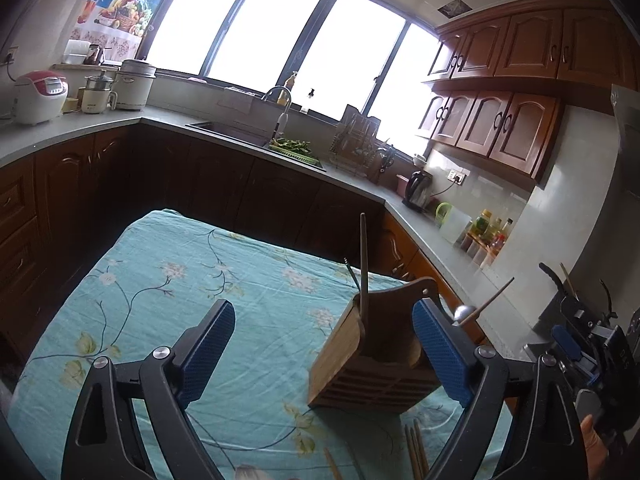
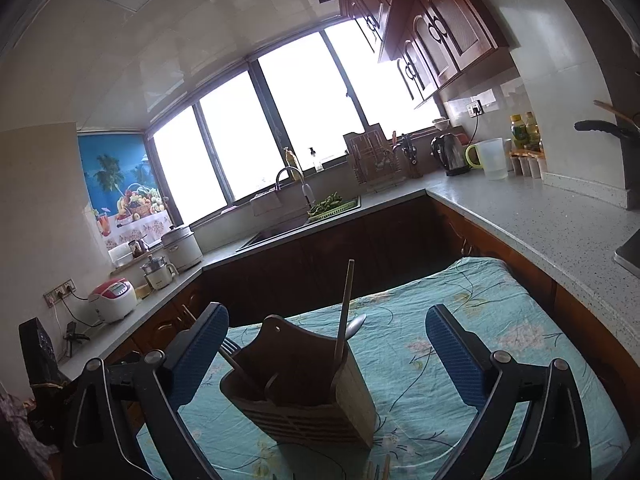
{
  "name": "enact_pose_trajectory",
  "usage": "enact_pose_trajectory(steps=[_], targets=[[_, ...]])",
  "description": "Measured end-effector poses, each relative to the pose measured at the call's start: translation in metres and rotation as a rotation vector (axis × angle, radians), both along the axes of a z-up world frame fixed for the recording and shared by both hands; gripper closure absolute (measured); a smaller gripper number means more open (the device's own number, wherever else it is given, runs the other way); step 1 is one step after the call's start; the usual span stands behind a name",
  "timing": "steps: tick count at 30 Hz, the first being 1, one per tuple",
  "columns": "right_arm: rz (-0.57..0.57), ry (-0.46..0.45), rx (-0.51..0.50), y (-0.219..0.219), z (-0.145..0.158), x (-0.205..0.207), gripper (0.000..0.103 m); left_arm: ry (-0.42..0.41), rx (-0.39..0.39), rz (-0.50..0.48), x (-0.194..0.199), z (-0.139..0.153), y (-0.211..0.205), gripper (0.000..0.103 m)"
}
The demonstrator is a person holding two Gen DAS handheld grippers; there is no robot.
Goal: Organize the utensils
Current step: 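Move both open tools back to the remaining chopsticks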
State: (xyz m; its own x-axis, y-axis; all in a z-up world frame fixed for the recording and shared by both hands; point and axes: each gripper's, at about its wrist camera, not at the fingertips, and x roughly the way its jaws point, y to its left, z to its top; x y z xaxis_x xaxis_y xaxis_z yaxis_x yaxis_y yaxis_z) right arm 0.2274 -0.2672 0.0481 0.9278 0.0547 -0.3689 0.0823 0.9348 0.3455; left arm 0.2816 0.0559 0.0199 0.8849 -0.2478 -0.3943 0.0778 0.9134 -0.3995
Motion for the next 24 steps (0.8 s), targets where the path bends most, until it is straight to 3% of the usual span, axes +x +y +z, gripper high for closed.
enact_pose_trajectory(steps=[10, 24], targets=[[-0.015, 0.087, 0.047, -0.002, -0.019, -0.057, 0.003, 0.115, 0.025, -0.021, -0.059, 0.002, 0.004, 0.011], [-0.010, 0.251, 0.029, 0.004, -0.070, -0.097, 0.003, 0.255, 0.034, -0.033, -0.083, -0.003, -0.002, 0.011]])
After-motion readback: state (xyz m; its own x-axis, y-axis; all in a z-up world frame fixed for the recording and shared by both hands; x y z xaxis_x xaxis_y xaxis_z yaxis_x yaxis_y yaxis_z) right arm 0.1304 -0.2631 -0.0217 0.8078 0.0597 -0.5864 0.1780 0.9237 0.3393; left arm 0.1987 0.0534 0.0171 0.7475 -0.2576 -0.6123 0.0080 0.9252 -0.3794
